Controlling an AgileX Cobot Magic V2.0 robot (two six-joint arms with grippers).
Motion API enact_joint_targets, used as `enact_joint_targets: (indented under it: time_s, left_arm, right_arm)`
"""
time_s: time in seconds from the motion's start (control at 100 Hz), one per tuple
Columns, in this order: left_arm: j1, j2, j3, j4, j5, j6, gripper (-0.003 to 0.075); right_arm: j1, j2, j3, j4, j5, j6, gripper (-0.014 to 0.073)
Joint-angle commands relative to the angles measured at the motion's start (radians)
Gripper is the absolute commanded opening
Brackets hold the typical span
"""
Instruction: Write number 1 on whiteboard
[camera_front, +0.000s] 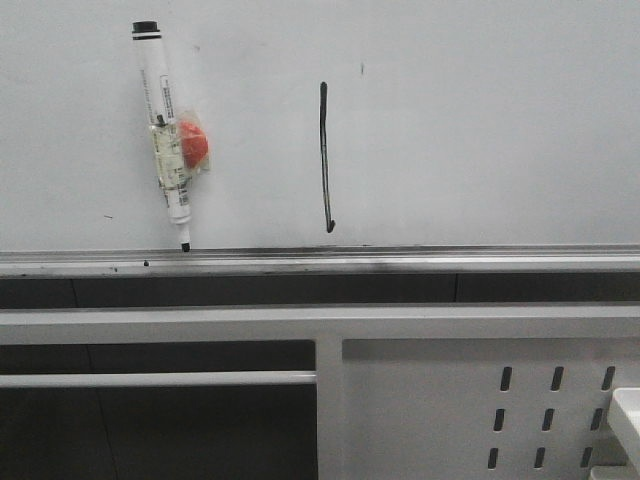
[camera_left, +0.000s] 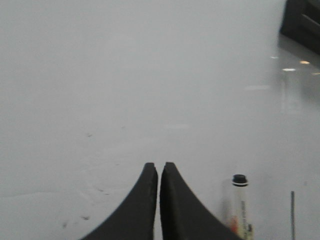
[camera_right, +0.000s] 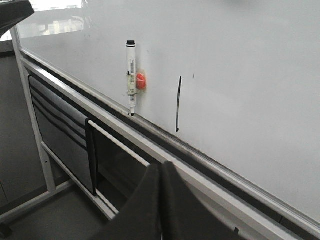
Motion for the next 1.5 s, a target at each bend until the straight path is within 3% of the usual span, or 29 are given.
enact_joint_targets:
  time_s: [0.0, 0.12, 0.26, 0.42, 0.57, 0.73, 0.96, 1.13, 1.49]
  left_arm:
    - [0.055, -0.049, -0.007, -0.036, -0.058, 0.033, -0.0020]
    - [0.159, -0.165, 0.020, -0.036, 0.012, 0.033, -0.0020]
    - [0.292, -0.314, 0.039, -0.036, 0.184, 0.033, -0.0020]
    - [0.447, -0.446, 0.039, -0.034, 0.488, 0.035, -0.0020]
    - [0.518, -0.440, 0.039, -0.022, 0.744, 0.035, -0.0020]
    - [0.554, -0.433, 0.039, -0.009, 0.909, 0.035, -0.0020]
    - [0.563, -0.442, 0.039, 0.004, 0.981, 0.010, -0.0020]
    - [0.564, -0.466, 0.039, 0.202, 0.997, -0.265, -0.0020]
    - [0.564, -0.466, 0.039, 0.207, 0.998, -0.265, -0.0020]
  right_arm:
    - [-0.005, -0.008, -0.023, -0.001, -0.075, 0.001, -0.0055]
    - [-0.005, -0.008, -0.023, -0.001, -0.075, 0.001, -0.0055]
    - [-0.005, -0.008, -0.023, -0.001, -0.075, 0.001, -0.0055]
    - [-0.005, -0.008, -0.023, -0.001, -0.075, 0.001, -0.0055]
    - [-0.005, -0.008, -0.023, -0.001, -0.075, 0.001, -0.0055]
    - [-0.005, -0.008, -0.023, -0.001, -0.075, 0.001, -0.0055]
    - [-0.005, -0.008, -0.023, -0.001, -0.075, 0.001, -0.0055]
    - [-0.005, -0.008, -0.023, -0.001, -0.075, 0.001, -0.0055]
    - [-0.005, -0.008, -0.023, -0.001, -0.075, 0.001, -0.0055]
